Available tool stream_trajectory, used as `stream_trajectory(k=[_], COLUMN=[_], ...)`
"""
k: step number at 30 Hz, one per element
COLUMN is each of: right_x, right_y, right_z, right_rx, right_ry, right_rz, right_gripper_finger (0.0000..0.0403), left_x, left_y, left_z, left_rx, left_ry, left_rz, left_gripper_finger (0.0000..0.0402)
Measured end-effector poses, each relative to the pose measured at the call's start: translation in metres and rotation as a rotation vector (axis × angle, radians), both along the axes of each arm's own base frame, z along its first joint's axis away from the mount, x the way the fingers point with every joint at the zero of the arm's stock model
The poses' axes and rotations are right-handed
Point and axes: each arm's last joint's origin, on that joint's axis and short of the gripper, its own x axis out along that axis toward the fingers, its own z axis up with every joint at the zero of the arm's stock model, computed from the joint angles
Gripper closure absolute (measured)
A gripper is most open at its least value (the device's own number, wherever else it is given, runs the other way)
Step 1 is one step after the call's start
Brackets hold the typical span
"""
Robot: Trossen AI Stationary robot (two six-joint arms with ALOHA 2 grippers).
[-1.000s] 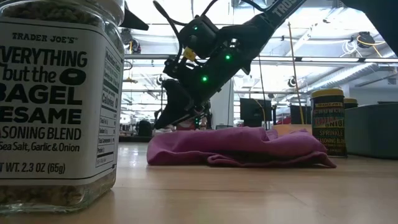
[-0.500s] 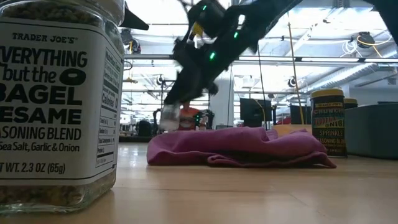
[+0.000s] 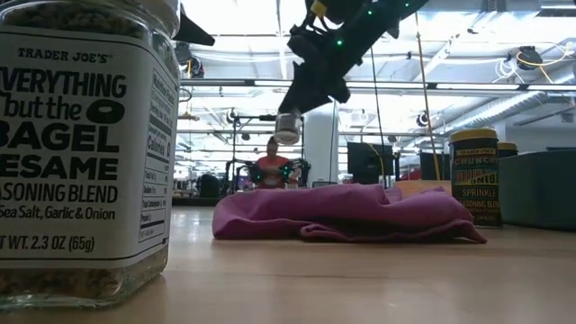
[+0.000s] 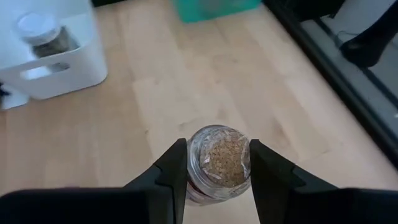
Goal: Sort spices by type
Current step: Put the brown seasoning bottle into the orange bin
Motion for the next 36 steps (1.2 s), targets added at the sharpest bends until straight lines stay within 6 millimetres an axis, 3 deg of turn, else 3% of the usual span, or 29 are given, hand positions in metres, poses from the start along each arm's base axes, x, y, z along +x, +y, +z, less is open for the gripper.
stream_trajectory(k=[5, 11, 19, 24, 28, 36], right_x=[0.005, 0.023, 0.045, 0.054, 0.055, 0.052], right_y=[0.008, 0.019, 0.022, 0.027, 0.029, 0.032], right_z=[-0.012, -0.056, -0.104, -0.118, -0.121, -0.121], right_rx=[-0.015, -0.137, -0.133, -0.159, -0.164, -0.147], right_ry=[0.05, 0.176, 0.169, 0.142, 0.143, 0.175], right_rz=[0.015, -0.059, -0.108, -0.098, -0.096, -0.059], right_gripper_finger=[0.0289, 0.0288, 0.0287, 0.0281, 0.0252, 0.015], left_x=[-0.001, -0.001, -0.001, -0.001, -0.001, -0.001], left_y=[0.0, 0.0, 0.0, 0.0, 0.0, 0.0], left_z=[-0.002, -0.002, -0.003, -0.004, -0.004, -0.004], left_rx=[0.0, -0.001, -0.001, -0.001, -0.001, 0.002], left_ry=[0.017, 0.023, 0.034, 0.046, 0.046, 0.046], left_rz=[0.0, 0.0, 0.0, 0.001, 0.001, 0.0], left_gripper_finger=[0.0386, 0.0386, 0.0386, 0.0386, 0.0386, 0.0386])
